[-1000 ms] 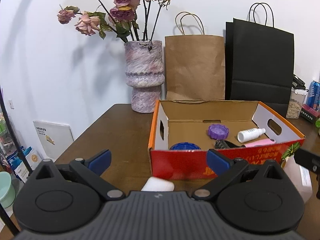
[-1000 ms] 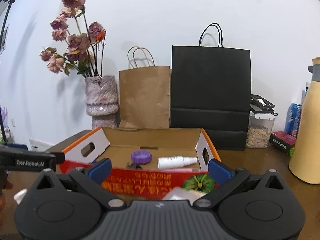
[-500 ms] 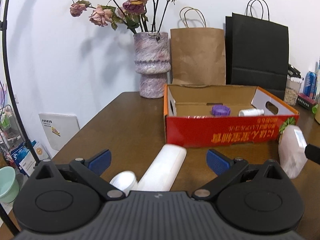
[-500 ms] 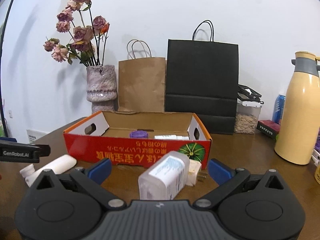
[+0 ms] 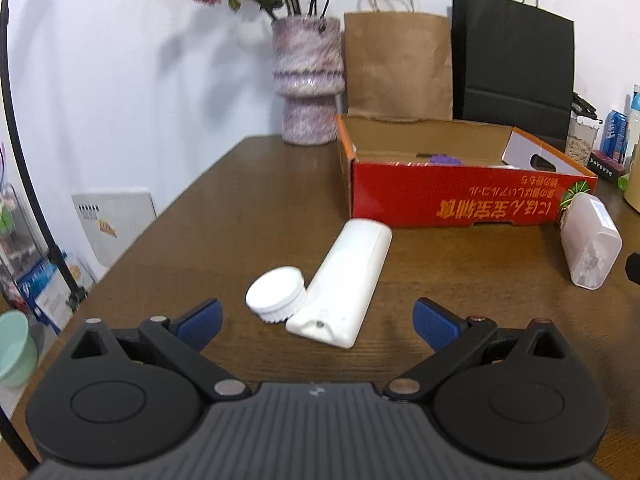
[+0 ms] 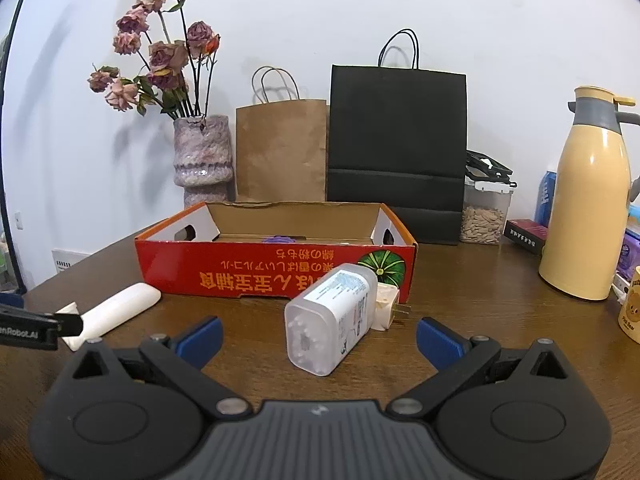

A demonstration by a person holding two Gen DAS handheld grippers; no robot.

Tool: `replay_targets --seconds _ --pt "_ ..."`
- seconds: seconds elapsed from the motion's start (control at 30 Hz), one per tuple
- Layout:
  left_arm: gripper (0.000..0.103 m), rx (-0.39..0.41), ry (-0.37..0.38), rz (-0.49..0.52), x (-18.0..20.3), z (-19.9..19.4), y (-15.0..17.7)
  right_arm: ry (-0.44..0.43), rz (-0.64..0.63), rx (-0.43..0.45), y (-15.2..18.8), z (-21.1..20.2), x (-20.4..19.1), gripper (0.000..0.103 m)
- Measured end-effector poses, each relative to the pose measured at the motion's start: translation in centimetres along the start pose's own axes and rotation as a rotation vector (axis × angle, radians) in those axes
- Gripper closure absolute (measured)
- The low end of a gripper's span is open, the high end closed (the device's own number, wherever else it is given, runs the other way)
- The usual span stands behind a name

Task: Organize rigid objects
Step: 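Move both tools back toward the white items on the table, then close the left tool on the white round cap while the right tool reaches the white container, then lift the white cap with the left tool while the right tool grasps the white bottle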

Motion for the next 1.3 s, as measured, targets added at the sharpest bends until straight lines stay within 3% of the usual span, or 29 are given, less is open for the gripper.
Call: replay_targets --seconds 0.23,0.5,0.63,0.87,1.0,1.07,1.13,1.3 --pt "0.0 -0.054 0.004 -0.011 -0.6 1.3 0.3 0.011 -0.003 -0.017 0.3 0.4 0.0 0.0" --pt "0.0 -0.034 -0.046 -0.078 -3.7 2.1 -0.4 0.011 0.007 -0.032 0.4 0.8 0.3 0.0" --pt "0.009 -0.045 -0.047 -0.09 -4.7 2.7 -0.8 0.013 0.0 -0.038 0.5 1.1 0.2 0.0" --pt "0.017 -0.069 0.015 -0.116 -5.4 3.8 -1.1 0.016 -0.014 -0.052 0.7 1.6 -0.1 0.0" --pt "0.027 -0.076 0.06 -0.133 -5.7 4.1 -1.4 0.02 -0.023 -0.058 0.8 1.8 -0.3 0.0" --pt "0.04 -0.078 0.105 -0.148 -5.8 4.1 -1.5 0.021 -0.024 -0.06 0.8 1.9 -0.3 0.0" --pt "0.061 -0.076 0.144 -0.153 -5.6 3.9 -1.5 0.023 -0.025 -0.065 0.9 2.0 -0.3 0.0" --pt "0.062 -0.058 0.117 -0.131 -5.2 3.5 -1.6 0.027 -0.018 -0.072 0.9 2.1 -0.2 0.0"
Point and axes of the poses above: each gripper's, at about its wrist camera, not at the fingertips, and z roughly the way its jaws point, x to its right, y to its underside, the point moved 4 cm from there along z, roughly the way its jaws point, and after that the axes turned 5 degrees about y, right-handed, at the moved point
